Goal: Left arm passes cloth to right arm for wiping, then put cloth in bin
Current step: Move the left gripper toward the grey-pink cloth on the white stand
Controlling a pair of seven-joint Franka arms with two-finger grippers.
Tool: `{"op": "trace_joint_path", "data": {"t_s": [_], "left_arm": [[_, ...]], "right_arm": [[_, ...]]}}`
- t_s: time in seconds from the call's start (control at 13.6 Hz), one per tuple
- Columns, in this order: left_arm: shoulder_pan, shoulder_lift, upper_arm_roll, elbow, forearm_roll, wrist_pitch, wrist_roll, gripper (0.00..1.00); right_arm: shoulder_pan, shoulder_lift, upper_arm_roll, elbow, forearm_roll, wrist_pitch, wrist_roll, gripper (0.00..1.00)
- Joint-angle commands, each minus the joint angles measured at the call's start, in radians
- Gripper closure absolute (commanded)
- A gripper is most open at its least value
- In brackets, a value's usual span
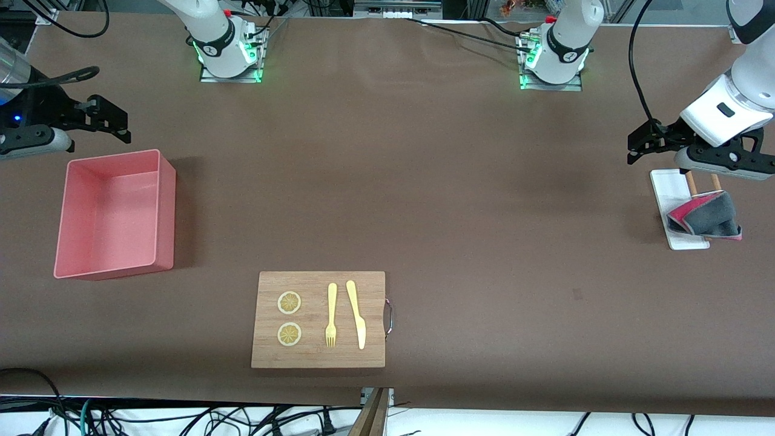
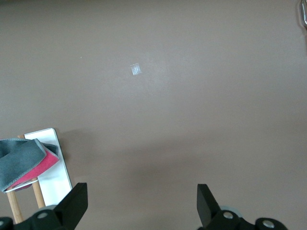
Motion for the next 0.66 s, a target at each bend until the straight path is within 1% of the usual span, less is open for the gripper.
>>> {"op": "trace_joint_path", "data": {"t_s": [0.0, 0.59], "left_arm": [[0.010, 0.015, -0.011, 0.026, 0.005, -0.001, -0.011, 0.00], [0.023, 0.018, -0.005, 0.028, 0.001, -0.021, -0.004, 0.00]], "right_arm": [[-0.004, -0.009, 0.000, 0.006, 0.009, -0.006, -0.014, 0.00], [-0.007, -0.003, -0.006, 0.006, 0.011, -0.003, -0.022, 0.00]]}}
